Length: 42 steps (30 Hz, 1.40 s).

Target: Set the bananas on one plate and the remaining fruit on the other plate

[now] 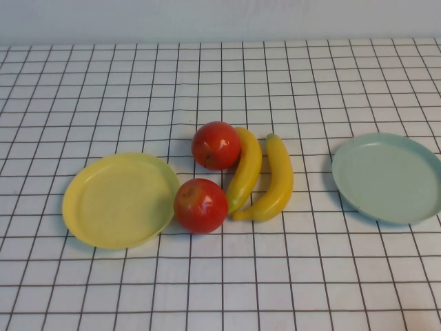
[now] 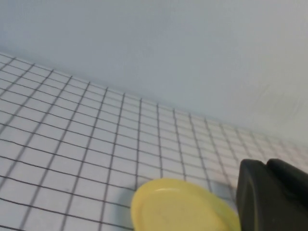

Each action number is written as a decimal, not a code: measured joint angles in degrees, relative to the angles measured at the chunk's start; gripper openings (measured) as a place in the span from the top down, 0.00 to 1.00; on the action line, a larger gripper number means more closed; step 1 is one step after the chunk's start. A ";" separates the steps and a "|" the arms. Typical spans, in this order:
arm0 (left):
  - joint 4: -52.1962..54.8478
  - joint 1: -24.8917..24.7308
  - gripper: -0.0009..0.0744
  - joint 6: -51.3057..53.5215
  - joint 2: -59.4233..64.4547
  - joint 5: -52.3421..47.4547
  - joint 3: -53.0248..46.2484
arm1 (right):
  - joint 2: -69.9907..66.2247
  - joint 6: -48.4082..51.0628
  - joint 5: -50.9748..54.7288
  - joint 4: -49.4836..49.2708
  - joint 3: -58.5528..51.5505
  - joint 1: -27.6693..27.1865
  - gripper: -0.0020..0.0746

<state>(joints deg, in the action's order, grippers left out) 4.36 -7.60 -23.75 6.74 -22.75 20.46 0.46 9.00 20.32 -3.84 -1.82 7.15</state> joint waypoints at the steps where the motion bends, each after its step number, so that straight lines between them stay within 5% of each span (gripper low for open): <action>1: -0.14 0.00 0.99 3.83 2.08 -3.60 3.83 | 0.00 0.00 0.00 0.00 0.00 0.00 0.99; 9: -14.94 0.00 0.99 32.80 23.64 -20.02 21.54 | 0.00 0.00 0.00 0.00 0.00 0.00 0.99; 16: -18.22 -2.49 0.94 41.52 38.79 -20.89 22.87 | 0.00 0.00 0.00 0.00 0.00 0.00 0.99; 19: -17.72 -7.70 0.79 41.92 44.79 -19.59 24.39 | 0.00 0.00 0.00 0.00 0.00 0.00 0.99; 24: -15.22 -16.96 0.33 41.99 54.01 -16.80 29.31 | 0.00 0.00 0.00 0.00 0.00 0.00 0.99; 27: -13.70 -21.76 0.22 41.99 60.40 -17.20 33.51 | 0.00 0.00 0.00 0.00 0.00 0.00 0.99; 34: -11.71 -27.57 0.18 41.99 75.26 -17.69 43.04 | 0.00 0.00 0.00 0.00 0.00 0.00 0.99; 42: -10.59 -27.90 0.18 41.99 89.25 -20.15 51.61 | 0.00 0.00 0.00 0.00 0.00 0.00 0.99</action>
<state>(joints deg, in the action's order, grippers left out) -6.22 -35.50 18.24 95.99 -42.90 72.06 0.46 9.00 20.32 -3.84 -1.82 7.15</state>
